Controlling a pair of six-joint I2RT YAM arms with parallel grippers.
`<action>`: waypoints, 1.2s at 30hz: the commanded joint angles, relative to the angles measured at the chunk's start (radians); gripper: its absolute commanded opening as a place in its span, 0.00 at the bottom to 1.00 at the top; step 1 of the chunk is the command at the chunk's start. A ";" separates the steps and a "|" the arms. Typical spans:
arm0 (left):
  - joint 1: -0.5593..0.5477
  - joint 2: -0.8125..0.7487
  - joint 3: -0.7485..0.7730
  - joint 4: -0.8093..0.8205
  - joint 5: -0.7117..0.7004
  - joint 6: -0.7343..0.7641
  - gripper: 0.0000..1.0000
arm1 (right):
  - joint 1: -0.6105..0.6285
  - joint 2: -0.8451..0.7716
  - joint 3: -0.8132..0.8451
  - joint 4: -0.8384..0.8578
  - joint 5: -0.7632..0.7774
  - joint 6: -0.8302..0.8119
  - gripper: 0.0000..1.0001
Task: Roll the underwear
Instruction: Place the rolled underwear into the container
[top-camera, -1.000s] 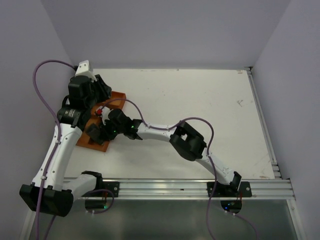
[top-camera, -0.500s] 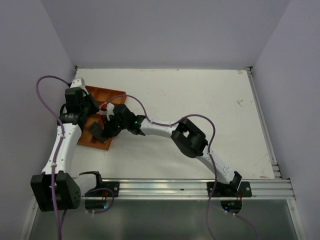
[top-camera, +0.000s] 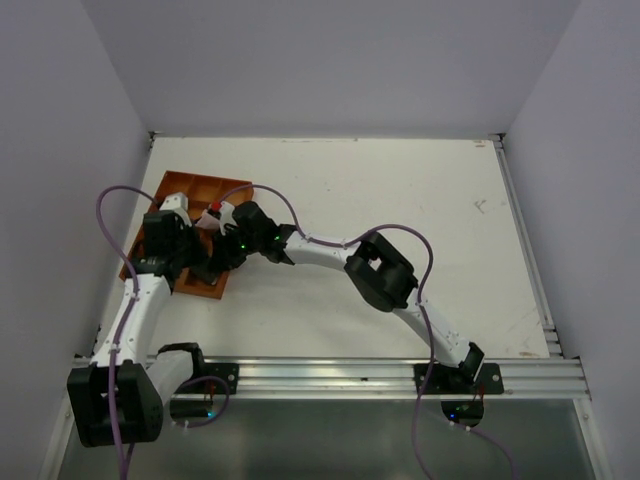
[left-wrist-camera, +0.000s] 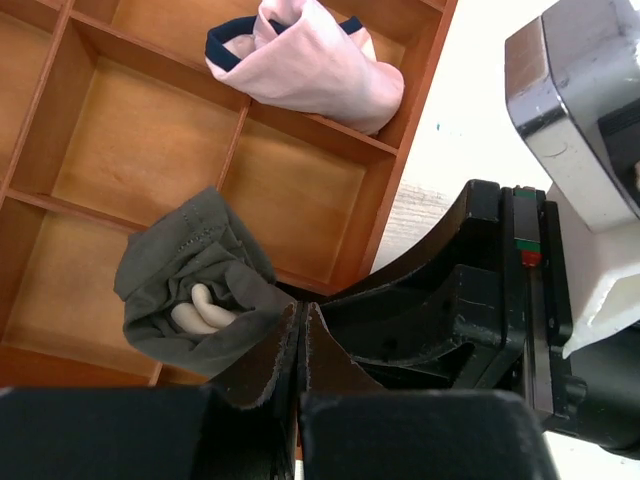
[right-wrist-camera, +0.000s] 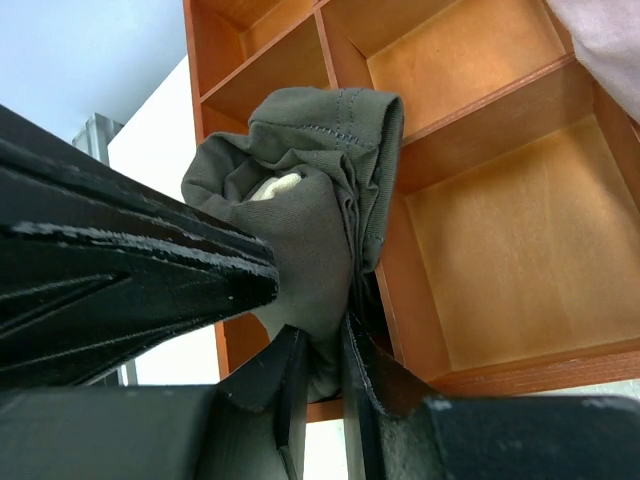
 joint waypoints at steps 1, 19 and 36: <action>0.007 -0.001 -0.014 0.070 0.026 -0.014 0.00 | -0.015 -0.003 -0.021 -0.055 -0.013 0.017 0.20; 0.005 0.134 -0.078 0.175 -0.165 -0.086 0.00 | -0.015 -0.086 -0.116 -0.055 -0.018 0.030 0.37; -0.012 0.067 -0.170 0.172 -0.106 -0.158 0.00 | 0.041 -0.078 -0.116 -0.190 0.113 -0.062 0.22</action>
